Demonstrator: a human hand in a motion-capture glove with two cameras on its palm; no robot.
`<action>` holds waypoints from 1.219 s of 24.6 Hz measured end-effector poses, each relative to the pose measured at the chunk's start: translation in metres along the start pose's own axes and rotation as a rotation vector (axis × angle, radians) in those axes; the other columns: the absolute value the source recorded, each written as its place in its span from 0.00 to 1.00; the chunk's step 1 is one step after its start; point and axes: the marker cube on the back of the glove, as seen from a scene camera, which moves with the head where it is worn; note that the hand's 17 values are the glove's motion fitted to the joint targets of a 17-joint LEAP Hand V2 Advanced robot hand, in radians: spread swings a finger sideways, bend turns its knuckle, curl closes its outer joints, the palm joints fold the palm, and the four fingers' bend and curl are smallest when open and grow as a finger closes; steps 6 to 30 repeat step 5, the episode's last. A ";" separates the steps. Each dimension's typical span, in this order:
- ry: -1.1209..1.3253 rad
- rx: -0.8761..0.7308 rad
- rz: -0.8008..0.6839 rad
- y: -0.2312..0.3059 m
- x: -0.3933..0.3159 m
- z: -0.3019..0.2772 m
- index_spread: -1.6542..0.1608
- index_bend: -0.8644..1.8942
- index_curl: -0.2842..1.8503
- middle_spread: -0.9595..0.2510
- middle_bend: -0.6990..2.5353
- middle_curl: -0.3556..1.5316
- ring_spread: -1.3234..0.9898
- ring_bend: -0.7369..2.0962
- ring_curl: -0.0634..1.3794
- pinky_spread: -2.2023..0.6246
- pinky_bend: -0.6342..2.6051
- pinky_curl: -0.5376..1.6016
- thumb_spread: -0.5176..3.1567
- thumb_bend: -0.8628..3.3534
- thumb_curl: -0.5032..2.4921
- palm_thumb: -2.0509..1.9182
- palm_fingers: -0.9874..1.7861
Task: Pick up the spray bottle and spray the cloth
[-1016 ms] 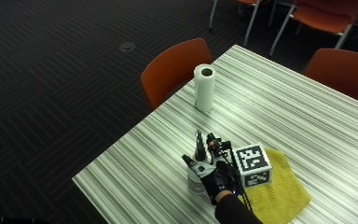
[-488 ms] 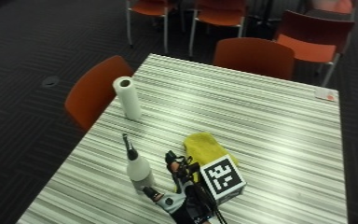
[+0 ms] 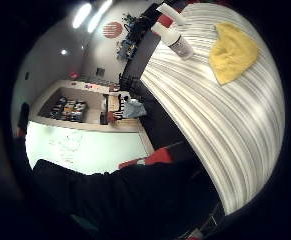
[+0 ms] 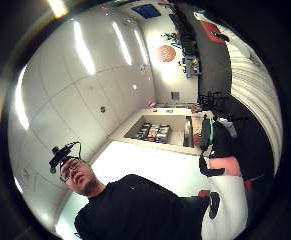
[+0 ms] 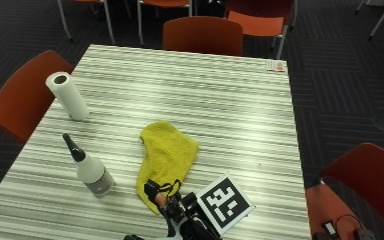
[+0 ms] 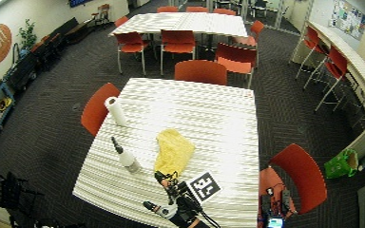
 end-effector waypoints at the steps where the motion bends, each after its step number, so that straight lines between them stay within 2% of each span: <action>1: -0.009 -0.005 -0.003 0.000 -0.001 0.001 0.70 0.37 0.27 0.76 0.28 0.40 0.60 0.40 0.30 0.85 0.31 0.39 0.42 0.20 0.37 0.77 0.41; 30: -0.015 -0.008 0.019 -0.002 0.001 0.002 0.71 0.37 0.27 0.76 0.28 0.40 0.60 0.39 0.30 0.85 0.31 0.39 0.42 0.20 0.37 0.77 0.41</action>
